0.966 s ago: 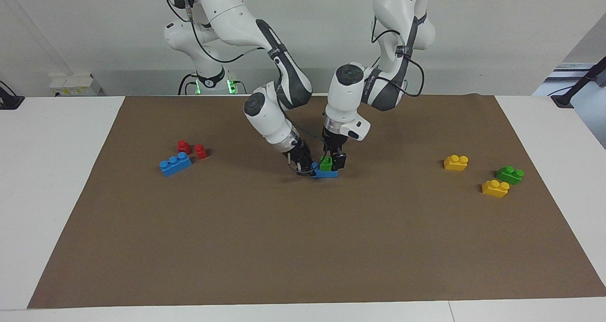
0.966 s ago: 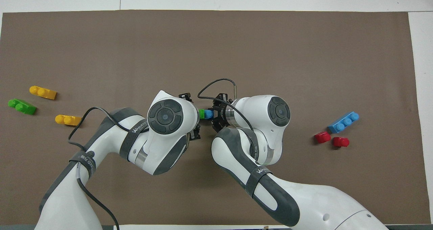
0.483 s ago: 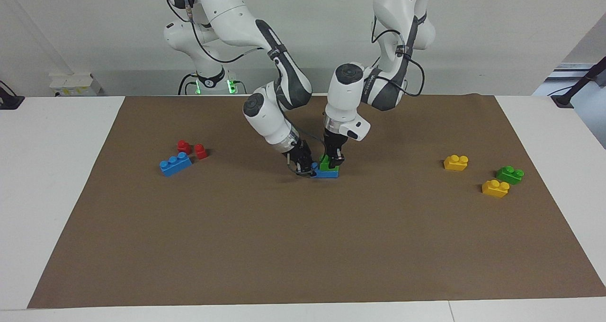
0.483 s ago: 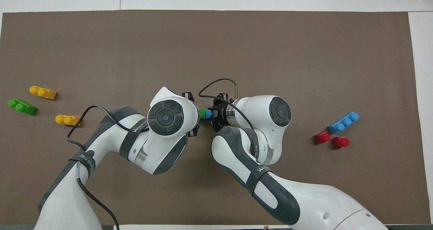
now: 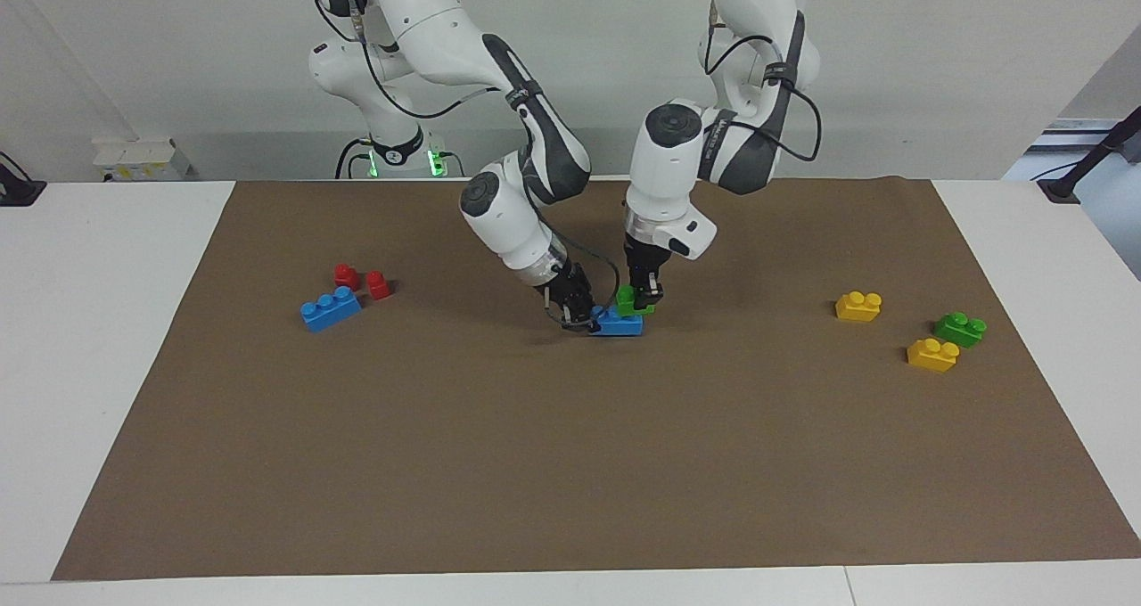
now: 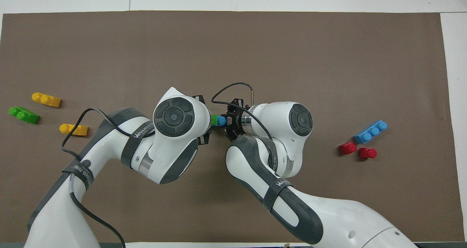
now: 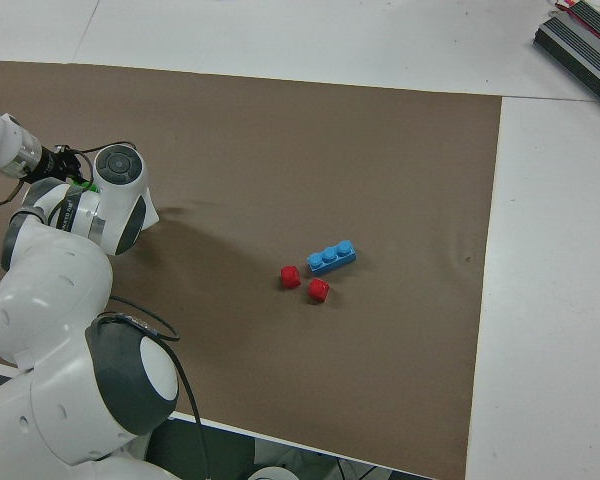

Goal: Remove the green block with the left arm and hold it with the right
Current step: 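Pull the green brick away with the left gripper while the right gripper pulls blue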

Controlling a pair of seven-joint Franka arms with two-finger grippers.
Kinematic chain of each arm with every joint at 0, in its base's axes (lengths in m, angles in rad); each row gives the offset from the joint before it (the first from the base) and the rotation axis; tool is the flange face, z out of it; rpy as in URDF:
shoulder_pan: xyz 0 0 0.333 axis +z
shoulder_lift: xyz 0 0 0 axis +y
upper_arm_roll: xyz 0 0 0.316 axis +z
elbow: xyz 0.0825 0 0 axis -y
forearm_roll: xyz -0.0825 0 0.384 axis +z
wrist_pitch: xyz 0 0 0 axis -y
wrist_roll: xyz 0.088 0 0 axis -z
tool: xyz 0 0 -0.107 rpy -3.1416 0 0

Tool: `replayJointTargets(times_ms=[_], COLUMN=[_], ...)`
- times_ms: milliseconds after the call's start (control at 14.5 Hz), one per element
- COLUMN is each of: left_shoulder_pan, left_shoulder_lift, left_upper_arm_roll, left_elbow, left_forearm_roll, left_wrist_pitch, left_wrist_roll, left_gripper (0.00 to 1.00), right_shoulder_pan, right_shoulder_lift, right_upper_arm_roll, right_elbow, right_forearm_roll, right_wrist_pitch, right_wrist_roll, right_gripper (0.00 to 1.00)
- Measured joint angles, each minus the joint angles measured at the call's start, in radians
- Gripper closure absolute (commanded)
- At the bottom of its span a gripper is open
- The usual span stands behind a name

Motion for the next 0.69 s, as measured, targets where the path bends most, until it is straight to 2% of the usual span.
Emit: replayJointTargets(times_ms=[276,483,690], left_shoulder_pan=[0.099,0.179,0.286], left_shoulder_lift=[-0.063,-0.074,-0.074], left_upper_arm_roll=[0.005,0.007,0.011], left_elbow=[0.058,0.089,0.093], left_forearm_roll=[-0.054,-0.06,-0.069], left_wrist_pitch=[-0.142,-0.209,-0.227], left_wrist_roll=[0.196,0.362,0.612], left_gripper=[1.0,1.0,1.0], right_shoulder_pan=[-0.076,-0.248,-0.436], right_shoulder_lift=[-0.002,-0.044,-0.102], right_upper_arm_roll=[-0.013,-0.022,-0.024], right_elbow=[0.01,0.062,0.106], right_forearm_roll=[-0.002,-0.099,-0.184], right_wrist_pitch=[-0.076,-0.297,-0.49], right_wrist_roll=[-0.106,-0.237,-0.384], right_gripper=[1.0,1.0,1.0])
